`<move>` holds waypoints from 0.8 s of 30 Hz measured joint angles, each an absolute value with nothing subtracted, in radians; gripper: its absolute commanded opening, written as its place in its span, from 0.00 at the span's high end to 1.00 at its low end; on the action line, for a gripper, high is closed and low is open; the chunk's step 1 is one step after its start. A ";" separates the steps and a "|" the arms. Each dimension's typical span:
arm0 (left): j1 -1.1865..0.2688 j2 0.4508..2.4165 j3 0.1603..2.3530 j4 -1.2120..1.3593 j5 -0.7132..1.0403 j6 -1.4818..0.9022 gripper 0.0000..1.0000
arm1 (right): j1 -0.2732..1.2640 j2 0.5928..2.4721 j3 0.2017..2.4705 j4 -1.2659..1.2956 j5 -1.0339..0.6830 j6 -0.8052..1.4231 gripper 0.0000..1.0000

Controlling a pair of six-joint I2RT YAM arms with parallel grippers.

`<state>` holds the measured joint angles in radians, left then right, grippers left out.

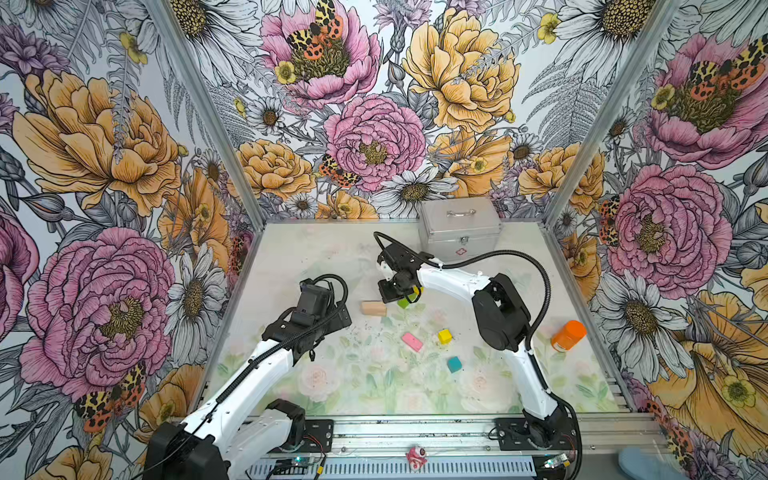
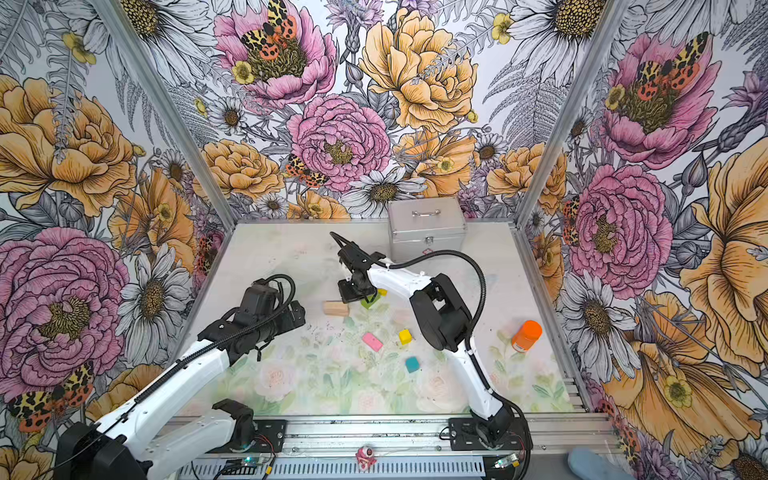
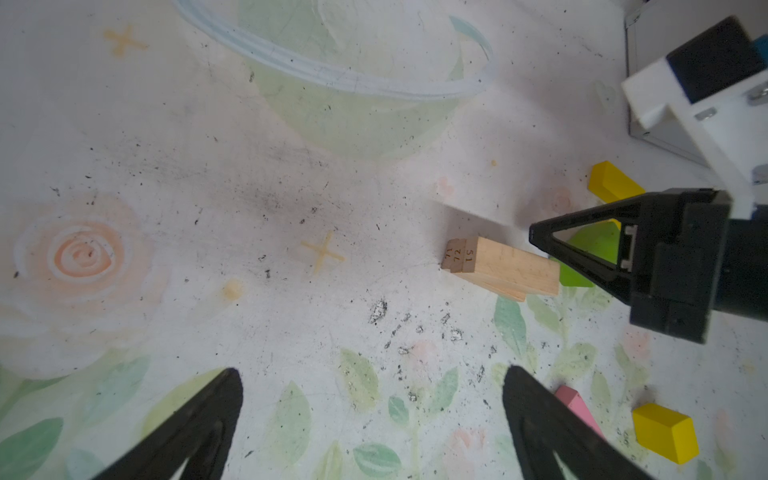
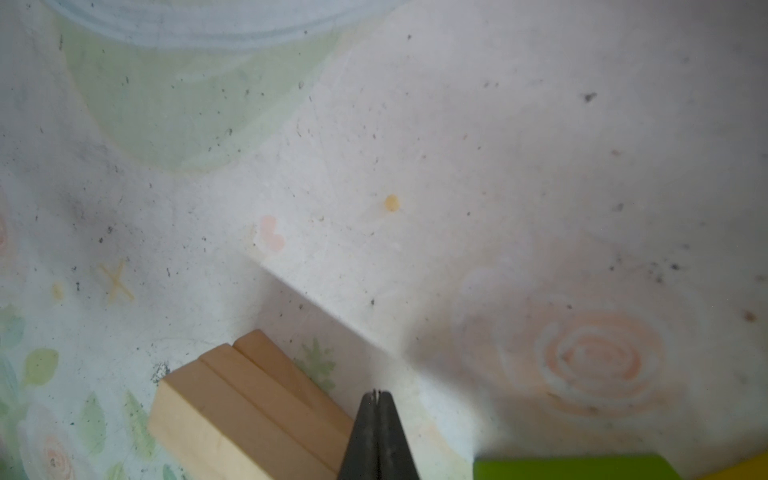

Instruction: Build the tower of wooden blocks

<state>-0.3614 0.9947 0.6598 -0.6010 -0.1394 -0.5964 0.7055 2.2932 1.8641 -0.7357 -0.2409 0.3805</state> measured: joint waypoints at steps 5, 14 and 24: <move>-0.361 0.995 0.660 -0.601 -0.139 -0.596 0.01 | 0.706 2.293 1.864 -0.736 -0.241 0.379 1.00; -0.361 0.995 0.659 -0.601 -0.136 -0.596 0.01 | 0.706 2.293 1.847 -0.736 -0.241 0.379 1.00; -0.361 0.995 0.659 -0.601 -0.136 -0.596 0.01 | 0.707 2.291 1.833 -0.736 -0.241 0.379 1.00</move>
